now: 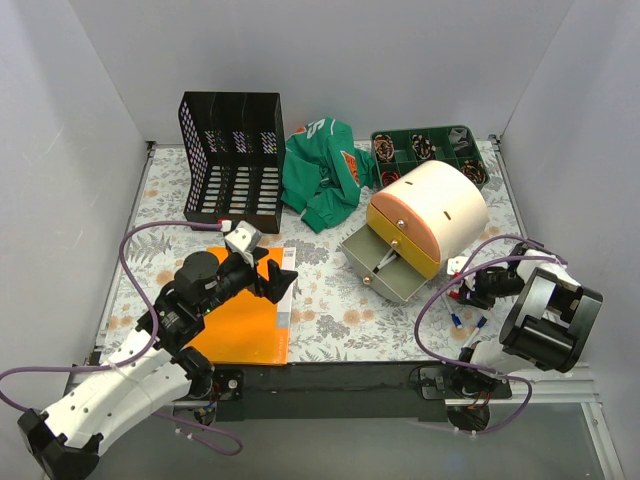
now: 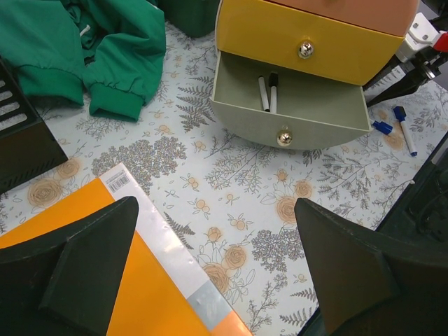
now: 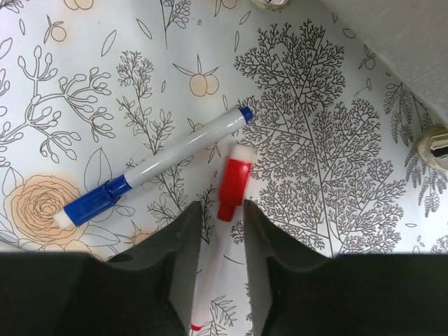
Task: Organize the desk
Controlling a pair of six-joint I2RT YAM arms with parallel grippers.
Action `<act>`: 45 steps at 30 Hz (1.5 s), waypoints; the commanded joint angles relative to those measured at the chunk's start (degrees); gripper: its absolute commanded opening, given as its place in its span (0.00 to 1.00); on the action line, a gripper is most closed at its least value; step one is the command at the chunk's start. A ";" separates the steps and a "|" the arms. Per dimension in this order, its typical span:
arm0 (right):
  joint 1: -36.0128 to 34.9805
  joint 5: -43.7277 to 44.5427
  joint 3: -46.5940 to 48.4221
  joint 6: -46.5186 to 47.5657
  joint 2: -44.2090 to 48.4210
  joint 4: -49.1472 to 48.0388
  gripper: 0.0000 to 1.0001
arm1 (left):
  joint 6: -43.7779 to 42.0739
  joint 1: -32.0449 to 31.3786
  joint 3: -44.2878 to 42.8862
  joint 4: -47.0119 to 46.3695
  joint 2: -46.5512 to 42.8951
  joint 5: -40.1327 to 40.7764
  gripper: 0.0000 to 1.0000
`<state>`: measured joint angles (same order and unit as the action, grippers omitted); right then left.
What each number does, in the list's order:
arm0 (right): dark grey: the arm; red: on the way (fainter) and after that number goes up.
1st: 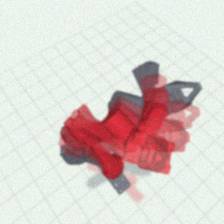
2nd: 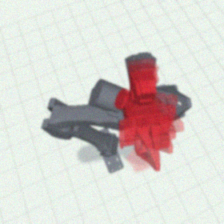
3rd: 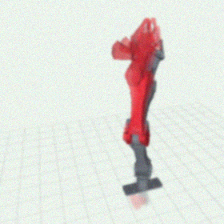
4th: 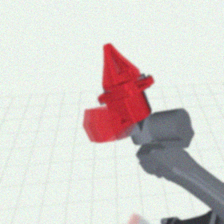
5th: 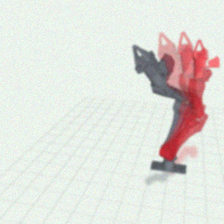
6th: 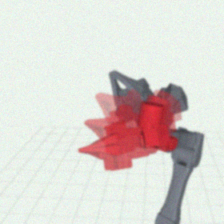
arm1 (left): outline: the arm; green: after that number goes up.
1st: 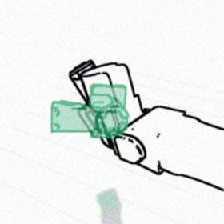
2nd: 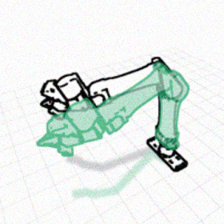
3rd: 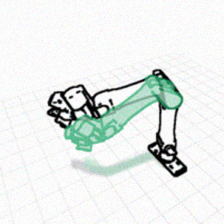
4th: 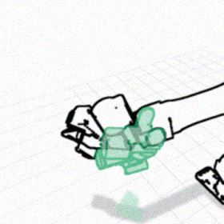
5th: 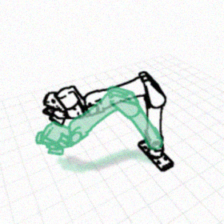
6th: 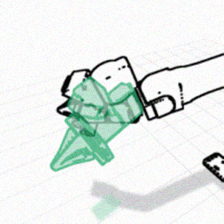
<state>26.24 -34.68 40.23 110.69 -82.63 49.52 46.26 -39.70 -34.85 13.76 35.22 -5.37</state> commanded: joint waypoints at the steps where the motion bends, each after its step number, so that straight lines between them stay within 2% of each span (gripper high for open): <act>1: 0.04 3.91 -1.55 -0.56 -2.10 -3.37 0.33 | -0.56 -0.02 -1.01 0.48 0.20 0.09 0.96; 5: 0.04 5.23 -1.91 -2.49 -2.01 -3.99 0.18 | -0.56 -0.02 -1.01 0.48 0.20 0.09 0.96; 6: 0.04 5.41 -2.08 -3.02 -1.49 -3.99 0.11 | -0.56 -0.11 -1.01 0.48 0.20 0.18 0.96; 9: 0.04 5.50 -2.26 -5.13 1.75 -3.90 0.03 | -0.47 -0.02 -0.75 0.22 0.20 -0.17 0.96; 14: 0.04 6.11 -2.61 -6.98 10.02 -2.59 0.01 | -0.64 -0.02 -0.31 -0.57 0.81 -2.71 0.98; 19: 0.04 5.94 -2.70 -5.94 18.81 0.92 0.01 | -1.44 -0.02 0.84 -3.12 1.69 -12.20 0.98; 21: 0.04 4.01 -2.44 -4.44 21.88 5.38 0.01 | -1.17 -0.02 1.01 -3.65 2.04 -16.40 0.98; 24: -0.22 0.76 -2.08 -0.05 25.22 10.67 0.01 | 1.98 -0.02 1.63 -6.72 2.31 -19.15 0.98; 29: -2.42 -1.71 -3.14 3.55 29.89 17.09 0.01 | 14.89 -0.11 3.29 -18.84 4.85 -28.46 0.98; 32: -5.92 -3.73 -2.53 3.40 30.77 20.17 0.01 | 25.06 -0.02 4.61 -27.28 8.27 -31.71 0.98; 35: -12.95 -6.01 -1.73 -0.64 31.30 20.18 0.01 | 30.71 -0.20 5.14 -32.47 12.32 -32.86 0.98; 39: -24.80 -11.28 0.28 -14.05 31.04 17.12 0.01 | 38.88 -1.25 6.72 -37.56 16.54 -31.90 0.98; 41: -28.41 -13.92 1.16 -18.74 30.78 15.53 0.01 | 41.53 -2.39 8.13 -40.91 18.29 -31.29 0.98; 45: -36.76 -15.33 2.84 -31.13 31.39 9.56 0.01 | 47.95 -3.98 8.57 -40.48 20.85 -26.12 0.97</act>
<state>-4.40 -44.64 39.62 94.35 -51.86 64.23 85.27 -42.22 -26.70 -22.76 54.48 -35.24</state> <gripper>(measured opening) 0.098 0.976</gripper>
